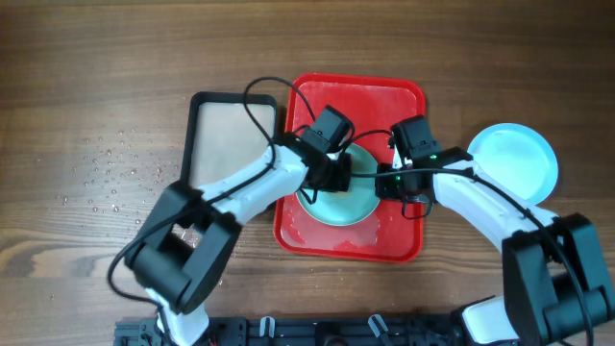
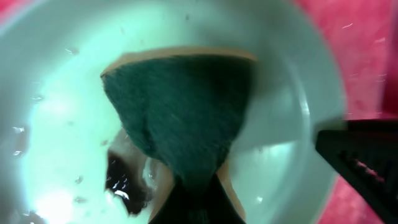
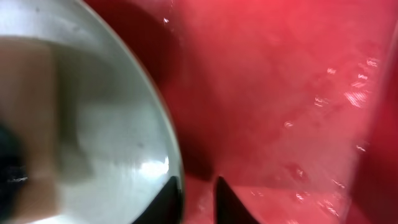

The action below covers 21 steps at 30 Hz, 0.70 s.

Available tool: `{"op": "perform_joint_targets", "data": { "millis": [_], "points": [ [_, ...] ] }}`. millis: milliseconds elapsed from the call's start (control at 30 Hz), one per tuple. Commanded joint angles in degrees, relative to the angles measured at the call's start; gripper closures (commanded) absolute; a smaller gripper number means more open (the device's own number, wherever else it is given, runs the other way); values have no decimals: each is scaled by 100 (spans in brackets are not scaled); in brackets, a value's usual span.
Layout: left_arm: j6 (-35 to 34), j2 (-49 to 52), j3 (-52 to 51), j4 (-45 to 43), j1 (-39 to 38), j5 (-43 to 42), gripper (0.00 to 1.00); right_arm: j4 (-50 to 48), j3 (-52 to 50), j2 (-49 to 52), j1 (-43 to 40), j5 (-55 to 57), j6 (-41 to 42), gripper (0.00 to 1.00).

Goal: Clean dirty plates on tray and stack at the side
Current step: 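Scrub the last light-blue plate with the sponge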

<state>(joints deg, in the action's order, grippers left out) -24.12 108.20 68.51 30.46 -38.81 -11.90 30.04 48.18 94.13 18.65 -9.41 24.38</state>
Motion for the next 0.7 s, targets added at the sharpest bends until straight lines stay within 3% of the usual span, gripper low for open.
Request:
{"op": "perform_joint_targets", "data": {
  "millis": [0, 100, 267, 333, 400, 533, 667],
  "points": [
    [-334, 481, -33, -247, -107, -48, 96, -114, 87, 249, -15, -243, -22, 96],
    [-553, 597, -33, -214, -92, 232, 96, -109, 87, 275, -15, -210, -22, 96],
    [-638, 479, 251, 839, 118, 2247, 96, -83, 87, 280, -15, 164, 151, 96],
    [-640, 479, 280, 1102, 151, 2393, 96, -87, 87, 280, -15, 240, 286, 96],
    [-728, 507, 273, 1051, 142, 2055, 96, -87, 87, 280, -15, 240, 302, 96],
    [-828, 529, -22, -251, -35, -295, 96, -85, 87, 280, -15, 238, 273, 96],
    [-935, 529, -155, -859, -389, -647, 96, -46, 87, 280, -13, 236, 258, 96]
  ]
}}
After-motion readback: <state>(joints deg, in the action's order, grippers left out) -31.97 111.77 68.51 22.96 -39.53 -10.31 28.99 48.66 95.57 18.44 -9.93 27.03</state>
